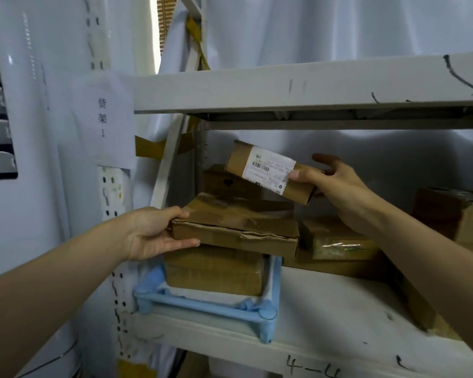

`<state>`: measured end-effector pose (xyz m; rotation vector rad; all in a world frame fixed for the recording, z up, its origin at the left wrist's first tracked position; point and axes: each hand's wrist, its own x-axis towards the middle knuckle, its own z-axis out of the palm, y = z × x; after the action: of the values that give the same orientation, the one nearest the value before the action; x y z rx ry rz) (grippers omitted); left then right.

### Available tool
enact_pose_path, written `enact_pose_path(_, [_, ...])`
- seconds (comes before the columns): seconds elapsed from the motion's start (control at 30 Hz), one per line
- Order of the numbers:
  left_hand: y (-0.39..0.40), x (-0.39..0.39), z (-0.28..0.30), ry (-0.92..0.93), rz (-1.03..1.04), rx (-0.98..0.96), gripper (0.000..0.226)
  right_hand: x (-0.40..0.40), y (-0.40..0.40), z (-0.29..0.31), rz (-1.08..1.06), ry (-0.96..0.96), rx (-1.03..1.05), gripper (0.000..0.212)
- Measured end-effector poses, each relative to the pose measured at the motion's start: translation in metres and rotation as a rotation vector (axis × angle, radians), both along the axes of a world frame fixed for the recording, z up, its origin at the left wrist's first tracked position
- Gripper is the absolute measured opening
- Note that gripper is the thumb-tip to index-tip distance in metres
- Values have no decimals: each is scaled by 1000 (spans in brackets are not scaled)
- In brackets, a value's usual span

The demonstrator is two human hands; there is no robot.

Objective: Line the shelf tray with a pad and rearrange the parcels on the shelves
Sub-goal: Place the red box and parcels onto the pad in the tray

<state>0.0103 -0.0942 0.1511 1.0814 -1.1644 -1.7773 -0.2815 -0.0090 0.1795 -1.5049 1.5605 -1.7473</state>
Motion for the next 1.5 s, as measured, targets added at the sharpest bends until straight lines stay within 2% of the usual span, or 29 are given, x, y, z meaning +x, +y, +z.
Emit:
enact_pose_path(0.07, [-3,11,0,-12,27,-1,10,9,-5,-2,-33,-56,-17,89])
enact_pose_path(0.23, [-16,24,2,-78,107,-40,13,26,-12,-10,-100,-153,21,90])
enact_pose_path(0.57, [-50,13,-6,-265,119,-113,19,39,-8,-21,-143,-213,65,88])
enact_pose_path(0.7, [-58,9,-16,-347,160,-162,19,34,-10,-24,-163,-205,97,89])
enact_pose_path(0.8, [-59,7,-22,-463,214,-249,19,28,-18,-21,-156,-195,112,99])
enact_pose_path(0.93, [-51,0,-22,-552,195,-362,22,21,-34,-19,-103,-174,102,93])
enact_pose_path(1.03, [-53,-5,-13,-618,231,-445,22,10,-50,-15,-109,-131,79,102])
enact_pose_path(1.23, [-67,-26,16,-640,335,-570,45,-12,-83,3,-70,-86,23,88])
enact_pose_path(1.33, [-75,-39,26,-594,330,-590,42,-19,-113,13,-100,-11,12,100])
enact_pose_path(1.43, [-83,-52,30,-591,331,-611,21,-25,-143,21,-92,62,36,132])
enact_pose_path(1.5, [-87,-56,33,-608,327,-629,21,-37,-172,23,-79,96,46,145])
